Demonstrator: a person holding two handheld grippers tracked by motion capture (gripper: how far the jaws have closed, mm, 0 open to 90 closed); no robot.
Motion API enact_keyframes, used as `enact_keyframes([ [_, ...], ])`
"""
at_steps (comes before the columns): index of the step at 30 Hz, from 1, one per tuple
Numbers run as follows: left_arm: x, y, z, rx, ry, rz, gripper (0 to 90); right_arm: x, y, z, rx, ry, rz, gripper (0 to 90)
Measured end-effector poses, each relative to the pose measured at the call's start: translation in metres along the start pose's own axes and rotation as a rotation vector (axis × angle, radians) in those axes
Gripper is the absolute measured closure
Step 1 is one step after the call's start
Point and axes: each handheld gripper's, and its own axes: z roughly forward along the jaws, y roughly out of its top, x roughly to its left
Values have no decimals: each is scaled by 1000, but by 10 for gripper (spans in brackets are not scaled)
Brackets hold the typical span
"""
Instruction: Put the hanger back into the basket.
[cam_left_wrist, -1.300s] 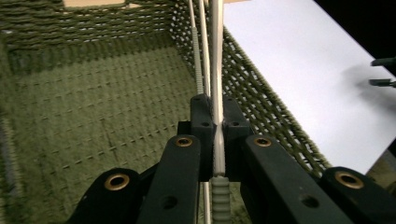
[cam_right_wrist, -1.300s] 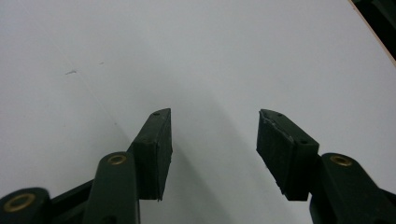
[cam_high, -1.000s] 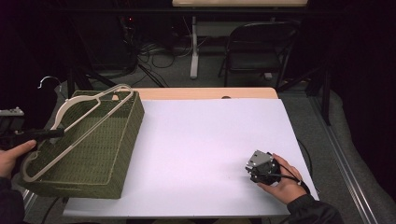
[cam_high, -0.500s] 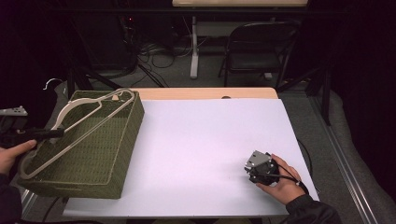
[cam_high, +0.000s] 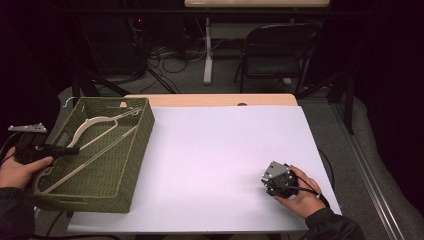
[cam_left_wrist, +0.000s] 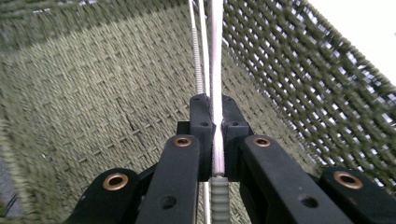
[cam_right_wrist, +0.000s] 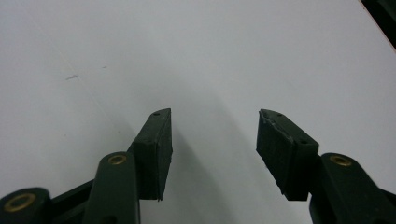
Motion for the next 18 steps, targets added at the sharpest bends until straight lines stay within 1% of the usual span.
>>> enact_keyframes([
  [2,0,-2,5,19,1,13,871,0,0,-1,1,-1,4,455],
  [3,0,-3,7,31,5,14,871,0,-1,0,-5,-1,-3,455],
  [4,1,-4,10,31,4,16,871,0,-1,1,-13,-1,-1,455],
  [5,1,-5,12,33,2,12,871,0,-1,-1,10,-1,-5,455],
  [6,2,-6,12,32,12,11,871,0,-1,-1,13,-1,-8,455],
  [7,3,-7,12,30,21,12,871,0,-2,1,-15,-1,-6,455],
  [8,3,-8,13,39,27,13,871,1,-1,0,-2,-1,-9,455],
  [10,2,-9,15,75,43,22,870,1,-1,0,-4,1,-8,455],
  [12,1,-9,20,113,73,38,869,1,-1,0,-7,-1,-4,455],
  [13,0,-9,21,128,80,38,868,1,-1,0,-18,-1,0,455],
  [14,0,-9,23,146,83,38,867,2,-1,0,-10,-3,5,455],
  [16,0,-9,25,172,89,41,860,1,-1,-1,-12,-3,1,455],
  [17,-1,-9,26,176,95,46,842,2,-1,-2,-8,-2,6,455],
  [18,-1,-9,25,167,105,47,801,2,-1,-2,-7,-2,12,455],
])
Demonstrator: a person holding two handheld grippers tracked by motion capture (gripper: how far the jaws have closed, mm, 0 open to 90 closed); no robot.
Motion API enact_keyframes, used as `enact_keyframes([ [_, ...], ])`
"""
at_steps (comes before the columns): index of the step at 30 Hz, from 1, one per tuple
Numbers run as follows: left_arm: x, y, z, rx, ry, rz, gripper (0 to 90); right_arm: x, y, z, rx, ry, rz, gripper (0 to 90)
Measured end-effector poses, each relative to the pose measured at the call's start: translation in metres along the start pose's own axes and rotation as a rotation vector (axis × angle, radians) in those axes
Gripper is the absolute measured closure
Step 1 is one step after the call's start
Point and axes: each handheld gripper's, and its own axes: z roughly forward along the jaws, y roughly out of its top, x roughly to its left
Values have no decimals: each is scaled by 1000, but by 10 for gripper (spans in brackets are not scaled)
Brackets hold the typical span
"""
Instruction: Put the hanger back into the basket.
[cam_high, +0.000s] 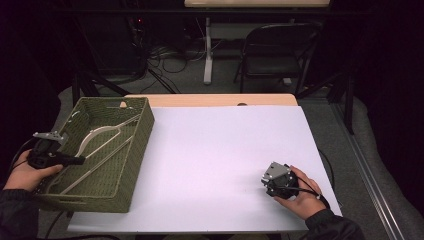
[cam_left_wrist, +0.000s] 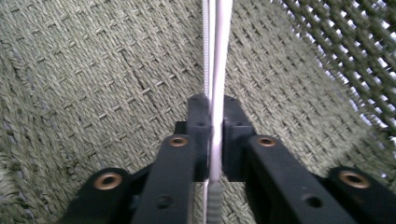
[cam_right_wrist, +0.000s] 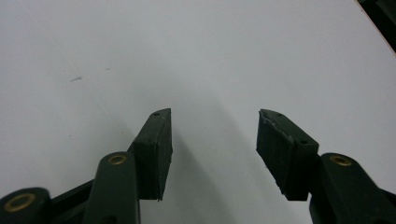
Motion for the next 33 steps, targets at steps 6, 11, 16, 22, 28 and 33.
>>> enact_keyframes([
  [6,0,1,-3,-47,47,-43,610,-2,0,0,-16,0,-2,455],
  [11,2,1,-4,-44,88,-82,500,-1,1,1,-17,2,-2,453],
  [16,1,1,-17,-96,163,-124,463,0,1,1,-29,2,2,451],
  [22,-4,2,-25,-85,193,-93,463,-1,1,-2,-19,-1,6,451],
  [28,-3,0,-27,-102,193,-103,448,-1,0,-1,-20,-1,11,450],
  [33,-4,-2,-26,-96,196,-104,444,-1,0,-1,-21,-2,8,449],
])
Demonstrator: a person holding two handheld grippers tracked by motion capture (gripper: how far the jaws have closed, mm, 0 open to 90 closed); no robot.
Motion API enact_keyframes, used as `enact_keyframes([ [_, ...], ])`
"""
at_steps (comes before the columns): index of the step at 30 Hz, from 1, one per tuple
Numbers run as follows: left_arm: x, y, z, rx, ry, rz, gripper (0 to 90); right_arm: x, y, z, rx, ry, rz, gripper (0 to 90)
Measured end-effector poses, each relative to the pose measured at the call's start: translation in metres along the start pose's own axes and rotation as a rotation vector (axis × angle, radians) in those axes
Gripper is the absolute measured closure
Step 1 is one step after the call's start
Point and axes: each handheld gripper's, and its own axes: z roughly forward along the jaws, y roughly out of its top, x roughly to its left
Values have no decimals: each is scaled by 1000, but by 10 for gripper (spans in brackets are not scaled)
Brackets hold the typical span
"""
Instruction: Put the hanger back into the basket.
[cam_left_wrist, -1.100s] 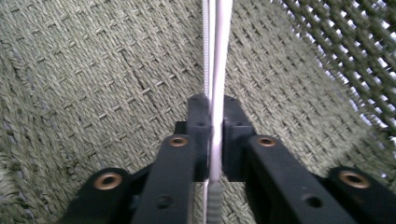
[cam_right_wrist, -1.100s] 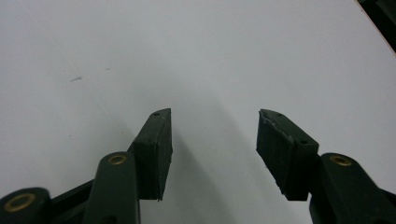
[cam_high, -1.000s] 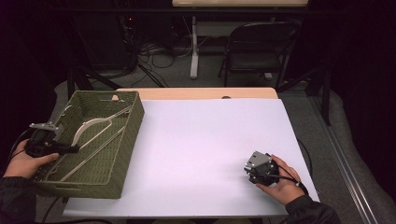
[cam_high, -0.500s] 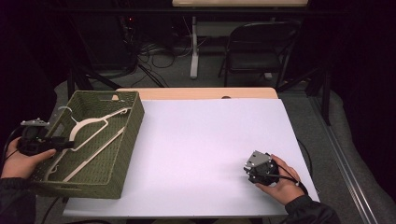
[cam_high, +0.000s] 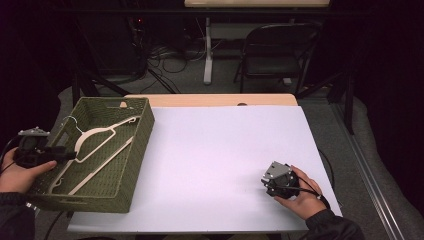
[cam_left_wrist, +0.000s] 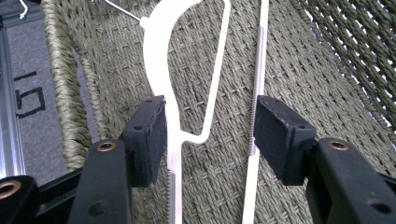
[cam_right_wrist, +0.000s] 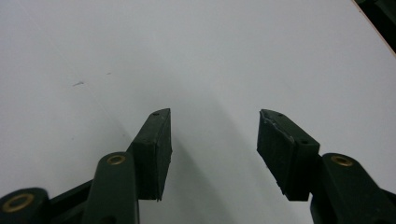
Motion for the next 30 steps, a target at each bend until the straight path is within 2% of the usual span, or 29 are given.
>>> enact_keyframes([
  [2,-2,0,-1,-8,-4,-2,444,0,0,0,3,0,3,449],
  [3,-3,0,-2,-16,-4,-2,444,0,1,-2,28,6,-1,448],
  [4,-5,1,-4,-21,-3,-1,444,0,0,-1,6,-4,4,448],
  [6,-10,2,-8,-35,-8,2,444,0,0,-2,2,-5,4,448],
  [7,-13,3,-11,-40,-8,5,444,0,0,-2,-12,8,8,447],
  [8,-17,3,-14,-54,-7,8,445,0,0,-3,-1,4,9,447],
  [11,-38,6,-26,-87,-7,27,445,-1,-1,-6,-16,5,14,446],
  [13,-52,7,-31,-115,-25,36,445,-1,0,-11,13,9,13,444],
  [14,-62,7,-34,-129,-41,41,445,-1,0,-12,9,11,13,443],
  [15,-68,8,-36,-135,-46,43,445,1,-1,-11,-49,5,34,442],
  [16,-76,8,-38,-142,-48,49,445,1,-1,-14,-23,10,31,440],
  [21,-117,8,-45,-183,-74,54,445,3,-2,-23,-45,12,57,433],
  [22,-124,7,-46,-192,-79,57,445,3,-4,-25,-45,16,64,430],
  [23,-132,7,-46,-199,-89,58,444,3,-4,-28,-21,24,71,429],
  [24,-138,6,-44,-204,-99,58,444,3,-6,-27,-42,26,80,429],
  [30,-170,1,-30,-223,-130,87,446,3,-20,-33,-46,21,144,429],
])
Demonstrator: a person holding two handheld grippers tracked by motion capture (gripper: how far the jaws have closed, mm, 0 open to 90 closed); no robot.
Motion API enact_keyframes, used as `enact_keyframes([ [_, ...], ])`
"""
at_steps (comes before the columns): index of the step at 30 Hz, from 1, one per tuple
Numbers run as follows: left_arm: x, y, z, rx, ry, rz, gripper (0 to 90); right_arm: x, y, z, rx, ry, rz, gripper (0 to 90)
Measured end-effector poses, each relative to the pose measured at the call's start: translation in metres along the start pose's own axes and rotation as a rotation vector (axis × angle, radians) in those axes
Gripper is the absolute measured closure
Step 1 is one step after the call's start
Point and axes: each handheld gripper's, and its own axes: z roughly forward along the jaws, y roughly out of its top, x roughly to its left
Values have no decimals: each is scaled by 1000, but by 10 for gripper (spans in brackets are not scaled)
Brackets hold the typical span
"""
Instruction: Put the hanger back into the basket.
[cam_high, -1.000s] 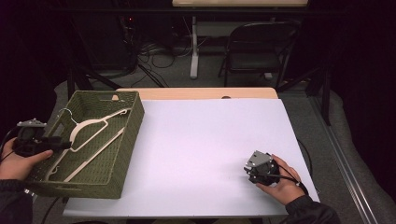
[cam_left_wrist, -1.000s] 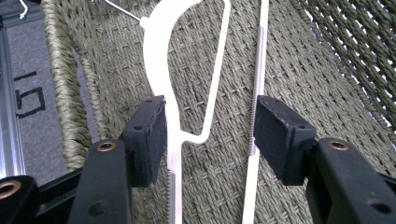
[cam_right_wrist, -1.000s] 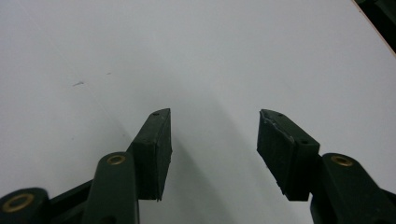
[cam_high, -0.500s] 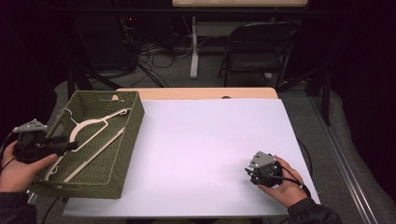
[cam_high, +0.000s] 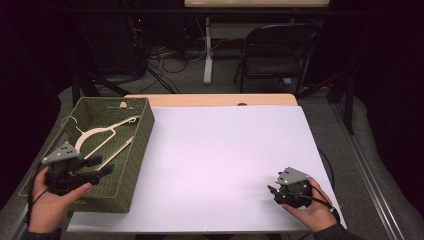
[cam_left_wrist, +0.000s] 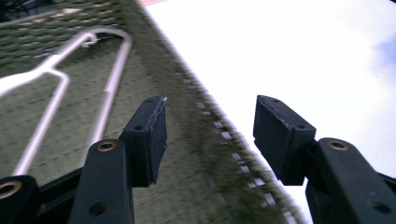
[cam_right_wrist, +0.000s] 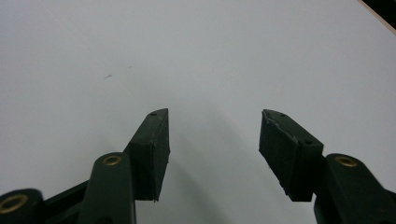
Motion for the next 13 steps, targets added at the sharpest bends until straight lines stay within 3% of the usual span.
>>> enact_keyframes([
  [5,-24,-2,17,-1,-33,54,446,-1,-8,-10,-12,-2,60,426],
  [7,-33,-2,23,-3,-51,71,446,0,-11,-10,-42,2,87,424],
  [13,-61,-1,48,24,-125,120,445,-1,-20,-11,-62,7,140,424],
])
